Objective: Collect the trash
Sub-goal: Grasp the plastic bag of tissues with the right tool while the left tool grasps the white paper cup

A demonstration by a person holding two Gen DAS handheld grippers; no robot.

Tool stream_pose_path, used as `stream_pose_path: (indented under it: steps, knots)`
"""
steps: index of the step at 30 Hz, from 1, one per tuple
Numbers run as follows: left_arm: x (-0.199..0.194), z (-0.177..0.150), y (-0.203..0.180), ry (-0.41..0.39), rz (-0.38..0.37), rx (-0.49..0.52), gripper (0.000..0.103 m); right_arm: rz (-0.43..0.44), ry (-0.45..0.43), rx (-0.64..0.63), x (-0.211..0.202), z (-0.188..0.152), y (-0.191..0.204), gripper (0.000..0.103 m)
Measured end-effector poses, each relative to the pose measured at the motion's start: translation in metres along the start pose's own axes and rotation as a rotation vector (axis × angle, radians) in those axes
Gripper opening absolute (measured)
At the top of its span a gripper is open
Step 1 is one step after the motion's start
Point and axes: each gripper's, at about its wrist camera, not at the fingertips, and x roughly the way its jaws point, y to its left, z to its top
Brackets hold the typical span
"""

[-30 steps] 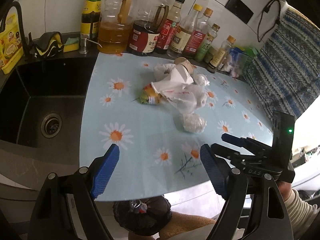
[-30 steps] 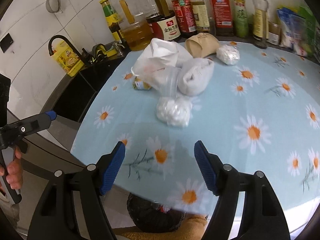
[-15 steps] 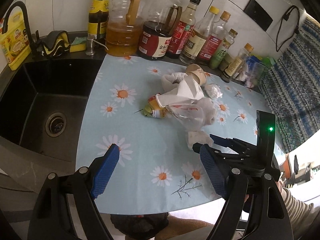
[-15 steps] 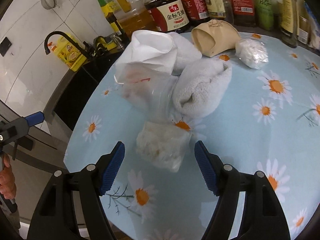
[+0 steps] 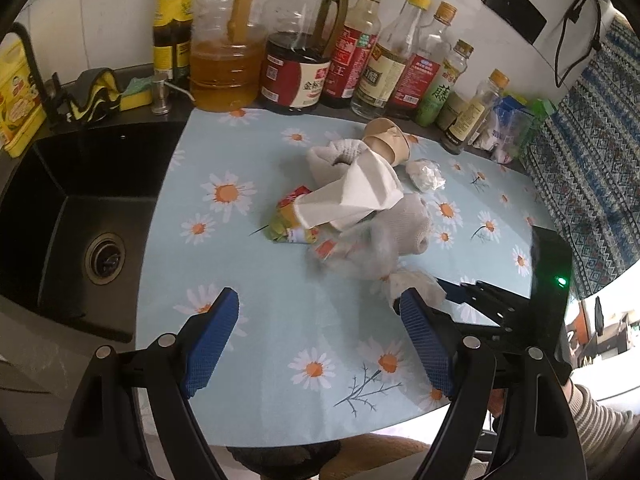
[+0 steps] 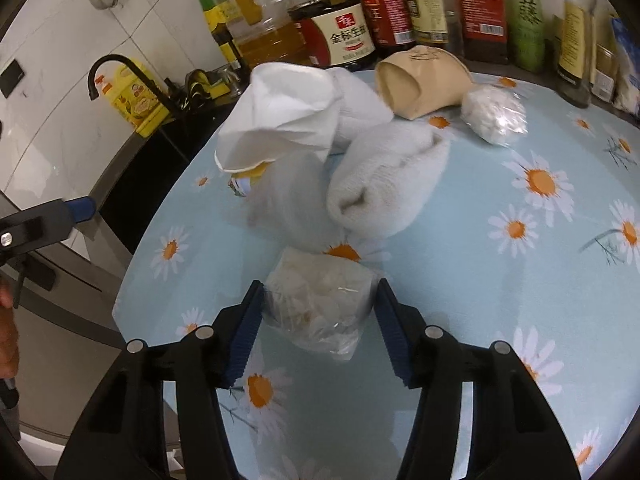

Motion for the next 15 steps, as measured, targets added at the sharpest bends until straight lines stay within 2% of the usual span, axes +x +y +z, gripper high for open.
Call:
stream_pose_path:
  steps: [6,15]
  knots:
    - [0.019,0.008,-0.008,0.022,0.009,0.04,0.081,-0.018,-0.022,0.034,-0.018,-0.011,-0.009,0.056]
    - [0.049,-0.001,-0.006,0.093,0.004,0.049,0.081,-0.051,-0.043,0.096,-0.04,-0.03,-0.025,0.056]
